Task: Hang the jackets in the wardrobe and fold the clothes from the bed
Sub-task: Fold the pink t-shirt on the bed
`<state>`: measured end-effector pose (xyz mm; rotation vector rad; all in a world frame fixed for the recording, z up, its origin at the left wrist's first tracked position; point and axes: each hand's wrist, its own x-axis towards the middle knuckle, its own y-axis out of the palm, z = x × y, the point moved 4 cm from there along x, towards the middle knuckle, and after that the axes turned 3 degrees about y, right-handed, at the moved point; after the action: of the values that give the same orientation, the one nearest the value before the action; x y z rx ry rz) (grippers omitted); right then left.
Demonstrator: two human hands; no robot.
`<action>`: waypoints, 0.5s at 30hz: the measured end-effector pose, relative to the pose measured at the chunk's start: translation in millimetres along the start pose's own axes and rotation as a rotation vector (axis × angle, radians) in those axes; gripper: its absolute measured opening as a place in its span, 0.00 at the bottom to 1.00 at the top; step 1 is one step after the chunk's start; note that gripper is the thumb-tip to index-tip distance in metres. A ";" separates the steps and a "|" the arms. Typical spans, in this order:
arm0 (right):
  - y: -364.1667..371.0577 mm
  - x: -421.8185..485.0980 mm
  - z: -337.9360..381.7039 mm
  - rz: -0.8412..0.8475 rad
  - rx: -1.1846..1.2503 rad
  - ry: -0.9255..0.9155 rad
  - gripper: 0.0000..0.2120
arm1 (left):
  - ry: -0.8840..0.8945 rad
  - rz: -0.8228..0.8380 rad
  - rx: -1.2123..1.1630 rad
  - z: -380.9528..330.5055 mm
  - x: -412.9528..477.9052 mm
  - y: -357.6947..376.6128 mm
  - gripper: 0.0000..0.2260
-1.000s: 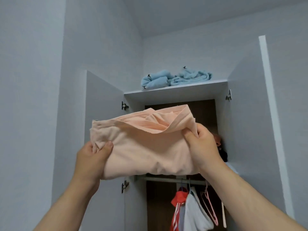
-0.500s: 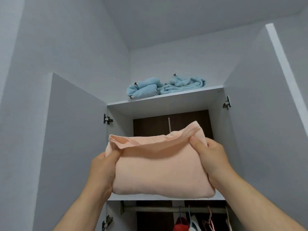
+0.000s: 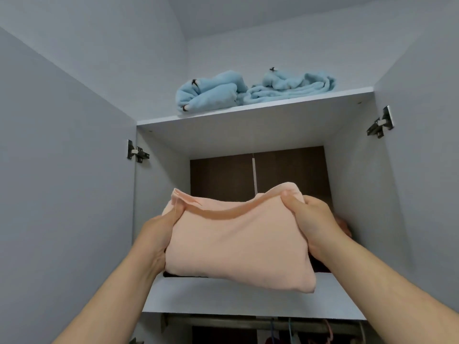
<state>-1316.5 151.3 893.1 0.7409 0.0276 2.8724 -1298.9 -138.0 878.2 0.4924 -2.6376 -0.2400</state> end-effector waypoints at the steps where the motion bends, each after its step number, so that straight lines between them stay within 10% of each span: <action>1: 0.1 8.7 -2.7 -0.035 -0.005 0.005 0.12 | 0.005 0.016 -0.036 2.9 10.7 1.9 0.25; 15: 102.6 180.3 -69.5 -0.219 -0.197 -0.010 0.10 | -0.122 0.043 -0.119 83.6 225.6 -1.1 0.09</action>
<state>-1522.0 83.4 924.8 0.6690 -0.1633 2.6165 -1525.7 -217.2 892.6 0.3927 -2.7283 -0.4224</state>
